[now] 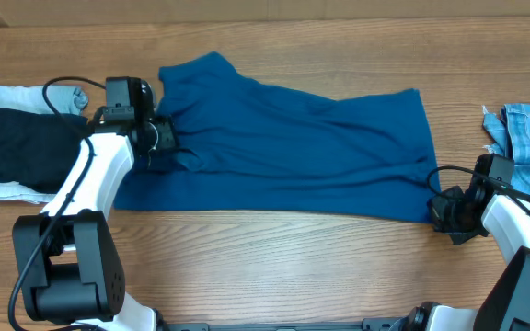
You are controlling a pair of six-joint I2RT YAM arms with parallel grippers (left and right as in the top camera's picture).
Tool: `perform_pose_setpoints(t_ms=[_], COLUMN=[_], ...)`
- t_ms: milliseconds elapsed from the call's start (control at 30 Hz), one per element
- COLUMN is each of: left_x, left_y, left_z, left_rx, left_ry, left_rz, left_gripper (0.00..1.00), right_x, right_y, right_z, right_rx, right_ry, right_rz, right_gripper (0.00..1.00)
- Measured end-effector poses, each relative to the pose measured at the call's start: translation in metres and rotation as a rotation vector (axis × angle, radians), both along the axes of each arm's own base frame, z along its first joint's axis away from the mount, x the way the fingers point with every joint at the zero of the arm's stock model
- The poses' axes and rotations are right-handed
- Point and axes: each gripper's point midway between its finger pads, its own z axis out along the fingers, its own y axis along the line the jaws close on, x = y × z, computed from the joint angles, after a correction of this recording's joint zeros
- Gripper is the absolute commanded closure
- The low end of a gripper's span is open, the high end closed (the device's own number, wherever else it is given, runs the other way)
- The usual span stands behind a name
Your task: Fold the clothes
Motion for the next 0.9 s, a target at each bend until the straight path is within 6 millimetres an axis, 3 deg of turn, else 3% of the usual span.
perform_pose_setpoints(t_ms=[33,100,167,233,300,333,433,533,700,767,833,900], left_x=[0.003,0.006,-0.012,-0.037,-0.05,-0.055,-0.065,-0.077,-0.086,-0.094,-0.087,-0.064], left_y=[-0.002,-0.014,-0.029,-0.045,-0.06,-0.064,-0.064,-0.062,-0.059,-0.058,-0.058,-0.059], left_z=[0.006,0.02,0.017,0.008,0.002,-0.001,-0.009,-0.013,-0.024,-0.043,-0.05,-0.047], left_rx=[-0.005,-0.056,-0.101,-0.105,-0.094,-0.089,-0.088,-0.084,-0.065,-0.059,-0.055,-0.047], left_ry=[-0.007,-0.009,0.065,0.165,0.209,0.222,0.256,0.304,0.329,0.333,0.289,0.194], left_rz=[-0.013,-0.074,-0.136,-0.206,-0.266,-0.284,-0.288,-0.283,-0.293,-0.296,-0.298,-0.3], left_gripper=[0.42,0.48,0.53,0.68,0.89,0.96,0.96,0.96,0.96,0.96,0.96,0.96], right_x=[-0.001,0.0,0.003,0.007,0.009,0.015,0.028,0.027,0.036,0.04,0.041,0.041], right_y=[-0.001,-0.001,0.001,0.006,0.009,0.009,0.017,0.026,0.052,0.066,0.071,0.075], right_z=[0.0,0.0,0.002,0.006,0.019,0.034,0.081,0.091,0.099,0.105,0.108,0.11], right_rx=[-0.004,-0.006,0.011,0.038,0.037,0.024,-0.006,0.024,0.106,0.15,0.171,0.182], right_ry=[0.003,0.003,-0.022,-0.053,-0.103,-0.163,-0.353,-0.39,-0.463,-0.516,-0.537,-0.55], right_rz=[-0.001,0.016,0.078,0.139,0.168,0.179,0.218,0.238,0.368,0.45,0.477,0.497], right_gripper=[0.95,0.82,0.69,0.5,0.43,0.45,0.7,0.82,0.87,0.87,0.87,0.87])
